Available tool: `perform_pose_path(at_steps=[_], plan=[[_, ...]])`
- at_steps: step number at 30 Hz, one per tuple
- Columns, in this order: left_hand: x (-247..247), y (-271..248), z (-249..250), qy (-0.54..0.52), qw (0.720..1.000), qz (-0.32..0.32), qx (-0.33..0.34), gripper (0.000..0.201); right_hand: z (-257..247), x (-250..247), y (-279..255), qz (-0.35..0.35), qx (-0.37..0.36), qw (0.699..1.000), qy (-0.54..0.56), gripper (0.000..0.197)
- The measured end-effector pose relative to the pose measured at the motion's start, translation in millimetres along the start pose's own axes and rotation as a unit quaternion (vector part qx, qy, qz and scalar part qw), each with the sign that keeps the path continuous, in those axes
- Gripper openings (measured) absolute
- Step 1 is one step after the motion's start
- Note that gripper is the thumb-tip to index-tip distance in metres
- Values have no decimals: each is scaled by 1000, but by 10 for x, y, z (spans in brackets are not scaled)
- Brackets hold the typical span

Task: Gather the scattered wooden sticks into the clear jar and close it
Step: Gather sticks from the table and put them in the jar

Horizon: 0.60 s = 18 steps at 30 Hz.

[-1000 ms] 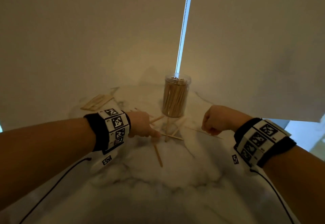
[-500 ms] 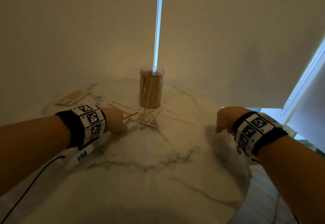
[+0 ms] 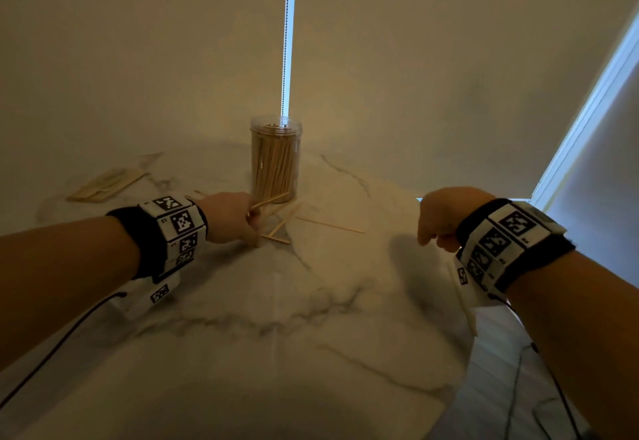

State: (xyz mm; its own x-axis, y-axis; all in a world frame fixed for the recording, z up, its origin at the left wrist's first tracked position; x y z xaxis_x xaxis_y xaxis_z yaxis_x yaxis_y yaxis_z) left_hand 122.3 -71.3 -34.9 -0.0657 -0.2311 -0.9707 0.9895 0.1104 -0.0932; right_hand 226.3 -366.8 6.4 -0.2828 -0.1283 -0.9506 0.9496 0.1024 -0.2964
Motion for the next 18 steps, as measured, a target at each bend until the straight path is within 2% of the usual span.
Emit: perform_pose_path(at_steps=[3, 5, 9, 10, 13, 18], plan=[[69, 49, 63, 2, 1000, -10, 23, 46, 234, 202, -35, -41, 44, 993, -99, 28], [84, 66, 98, 5, 999, -7, 36, 47, 282, 333, -45, -72, 54, 988, -123, 37], [106, 84, 101, 22, 999, -13, 30, 34, 133, 466, -8, -91, 25, 983, -157, 17], [105, 84, 97, 23, 999, -12, 25, 32, 56, 495, -4, -95, 13, 983, -155, 14], [116, 88, 70, 19, 1000, -13, 12, 28, -240, 507, -16, -89, -20, 988, -127, 24], [198, 63, 63, 52, 998, -32, 1, 29, -747, 499, -50, -82, -73, 994, -21, 33]])
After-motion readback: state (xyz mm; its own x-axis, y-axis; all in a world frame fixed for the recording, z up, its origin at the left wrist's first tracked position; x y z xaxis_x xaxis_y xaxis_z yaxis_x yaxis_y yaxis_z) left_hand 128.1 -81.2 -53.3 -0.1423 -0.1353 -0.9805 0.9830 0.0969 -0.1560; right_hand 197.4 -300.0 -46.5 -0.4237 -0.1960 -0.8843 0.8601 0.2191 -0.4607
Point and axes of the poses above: each hand's wrist, its own y-axis towards the middle knuckle, its own x-axis out of the palm, z = x × y, the point moved 10 cm from there along y, towards the middle knuckle, and after that the axes turned 6 degrees about x, right-handed, at the moved point
